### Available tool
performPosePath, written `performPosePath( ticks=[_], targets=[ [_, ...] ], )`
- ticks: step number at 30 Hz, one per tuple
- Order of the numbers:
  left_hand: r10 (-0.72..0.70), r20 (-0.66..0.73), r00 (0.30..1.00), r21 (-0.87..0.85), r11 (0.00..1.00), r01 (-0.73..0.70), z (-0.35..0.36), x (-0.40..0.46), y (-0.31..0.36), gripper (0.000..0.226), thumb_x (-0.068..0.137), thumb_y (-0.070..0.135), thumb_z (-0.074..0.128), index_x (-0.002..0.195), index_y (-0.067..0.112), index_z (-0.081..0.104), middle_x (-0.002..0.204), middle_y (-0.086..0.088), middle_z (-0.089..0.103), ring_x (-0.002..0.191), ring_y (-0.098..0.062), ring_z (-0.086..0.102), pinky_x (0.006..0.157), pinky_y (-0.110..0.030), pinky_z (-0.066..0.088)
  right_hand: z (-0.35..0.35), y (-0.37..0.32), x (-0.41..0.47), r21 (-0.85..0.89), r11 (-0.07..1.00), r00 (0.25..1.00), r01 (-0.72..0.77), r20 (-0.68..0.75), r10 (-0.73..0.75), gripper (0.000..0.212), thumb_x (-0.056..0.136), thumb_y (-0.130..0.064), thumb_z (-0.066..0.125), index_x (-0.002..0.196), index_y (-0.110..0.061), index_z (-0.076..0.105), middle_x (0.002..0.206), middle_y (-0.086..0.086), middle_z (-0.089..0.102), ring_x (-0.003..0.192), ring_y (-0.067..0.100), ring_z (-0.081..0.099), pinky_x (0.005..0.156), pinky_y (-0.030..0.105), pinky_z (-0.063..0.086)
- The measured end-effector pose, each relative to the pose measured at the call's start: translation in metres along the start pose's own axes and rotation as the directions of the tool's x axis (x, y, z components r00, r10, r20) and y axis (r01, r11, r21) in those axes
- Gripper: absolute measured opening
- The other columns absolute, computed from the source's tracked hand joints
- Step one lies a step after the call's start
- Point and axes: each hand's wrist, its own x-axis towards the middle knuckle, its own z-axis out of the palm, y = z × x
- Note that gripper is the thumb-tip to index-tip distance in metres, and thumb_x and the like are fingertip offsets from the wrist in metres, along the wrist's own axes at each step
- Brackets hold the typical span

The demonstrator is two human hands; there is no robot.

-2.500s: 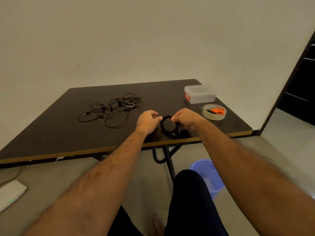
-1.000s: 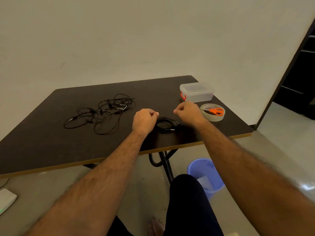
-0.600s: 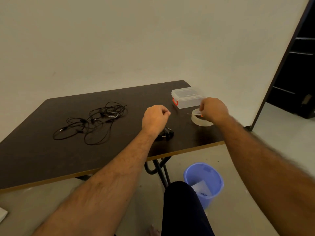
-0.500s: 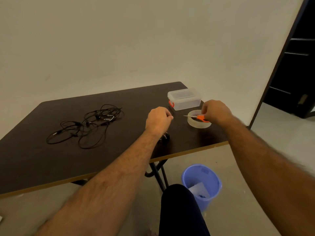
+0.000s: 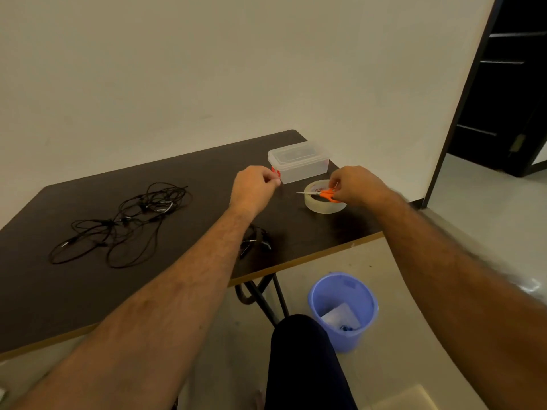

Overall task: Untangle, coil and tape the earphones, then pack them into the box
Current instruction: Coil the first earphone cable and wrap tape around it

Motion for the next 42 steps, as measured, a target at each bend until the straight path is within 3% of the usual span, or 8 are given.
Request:
performPosePath(
  ticks=[12, 17, 20, 23, 27, 32, 37, 42],
  targets=[
    [-0.049, -0.038, 0.998, -0.141, 0.989, 0.043, -0.047, -0.008, -0.05, 0.015, 0.093, 0.032, 0.064, 0.084, 0.023, 0.071, 0.091, 0.009, 0.068, 0.084, -0.002, 0.059, 0.078, -0.023, 0.043, 0.001, -0.006, 0.002, -0.07, 0.997, 1.0, -0.02, -0.017, 0.019, 0.035, 0.085, -0.029, 0.075, 0.115, -0.014, 0.069, 0.114, 0.009, 0.068, 0.097, 0.022, 0.062, 0.096, 0.039, 0.052],
    [-0.061, 0.029, 0.998, -0.134, 0.989, 0.064, -0.056, -0.018, -0.074, 0.022, 0.094, 0.035, 0.062, 0.077, 0.022, 0.069, 0.091, 0.008, 0.07, 0.087, -0.005, 0.062, 0.075, -0.023, 0.044, -0.009, -0.03, -0.02, -0.107, 0.99, 0.974, 0.097, -0.193, -0.116, 0.033, 0.085, -0.031, 0.074, 0.116, -0.02, 0.067, 0.117, 0.005, 0.067, 0.098, 0.02, 0.061, 0.089, 0.037, 0.051],
    [-0.094, 0.052, 0.994, -0.145, 0.984, 0.101, -0.057, -0.022, -0.086, 0.019, 0.095, 0.032, 0.062, 0.086, 0.019, 0.071, 0.093, 0.007, 0.069, 0.089, -0.005, 0.061, 0.074, -0.022, 0.043, -0.012, -0.066, -0.05, 0.086, 0.919, 0.916, 0.384, 0.089, -0.391, 0.062, 0.077, -0.042, 0.079, 0.133, -0.032, 0.053, 0.128, -0.01, 0.051, 0.11, 0.01, 0.048, 0.092, 0.032, 0.047],
    [-0.11, 0.068, 0.992, -0.108, 0.987, 0.117, -0.057, -0.025, -0.093, 0.015, 0.094, 0.03, 0.064, 0.1, 0.019, 0.072, 0.096, 0.008, 0.067, 0.091, -0.004, 0.06, 0.076, -0.021, 0.042, 0.006, -0.105, -0.072, 0.037, 0.849, 0.816, 0.526, 0.258, -0.517, 0.085, 0.073, -0.043, 0.082, 0.145, -0.041, 0.035, 0.145, -0.01, 0.036, 0.133, 0.014, 0.034, 0.105, 0.04, 0.039],
    [-0.118, 0.088, 0.989, -0.087, 0.988, 0.125, -0.06, -0.032, -0.1, 0.015, 0.093, 0.028, 0.066, 0.104, 0.02, 0.072, 0.099, 0.006, 0.066, 0.095, -0.007, 0.059, 0.081, -0.026, 0.043, 0.022, -0.128, -0.071, 0.023, 0.797, 0.767, 0.603, 0.258, -0.588, 0.062, 0.081, -0.037, 0.077, 0.137, -0.036, 0.051, 0.147, -0.006, 0.04, 0.136, 0.017, 0.031, 0.107, 0.039, 0.036],
    [-0.1, 0.116, 0.988, -0.104, 0.988, 0.113, -0.065, -0.037, -0.111, 0.016, 0.092, 0.03, 0.066, 0.104, 0.021, 0.071, 0.1, 0.006, 0.066, 0.097, -0.008, 0.06, 0.084, -0.029, 0.046, 0.026, -0.14, -0.06, -0.02, 0.765, 0.748, 0.643, 0.23, -0.623, 0.02, 0.09, -0.032, 0.068, 0.109, -0.025, 0.072, 0.117, -0.006, 0.061, 0.109, 0.011, 0.054, 0.09, 0.03, 0.047],
    [-0.09, 0.149, 0.985, -0.173, 0.978, 0.115, -0.068, -0.043, -0.115, 0.018, 0.095, 0.034, 0.061, 0.101, 0.021, 0.072, 0.093, 0.006, 0.067, 0.088, -0.006, 0.06, 0.082, -0.033, 0.049, 0.035, -0.155, -0.041, 0.002, 0.836, 0.826, 0.548, 0.154, -0.542, 0.016, 0.093, -0.033, 0.064, 0.103, -0.024, 0.072, 0.099, -0.006, 0.069, 0.087, 0.006, 0.06, 0.083, 0.029, 0.052],
    [-0.072, 0.201, 0.977, -0.26, 0.958, 0.124, -0.075, -0.051, -0.11, 0.029, 0.099, 0.04, 0.051, 0.096, 0.019, 0.072, 0.078, 0.004, 0.06, 0.067, -0.005, 0.052, 0.06, -0.024, 0.039, 0.045, -0.164, -0.023, -0.02, 0.889, 0.881, 0.457, 0.143, -0.45, 0.016, 0.093, -0.032, 0.063, 0.101, -0.022, 0.072, 0.096, -0.003, 0.069, 0.088, 0.009, 0.062, 0.087, 0.035, 0.055]
  ],
)
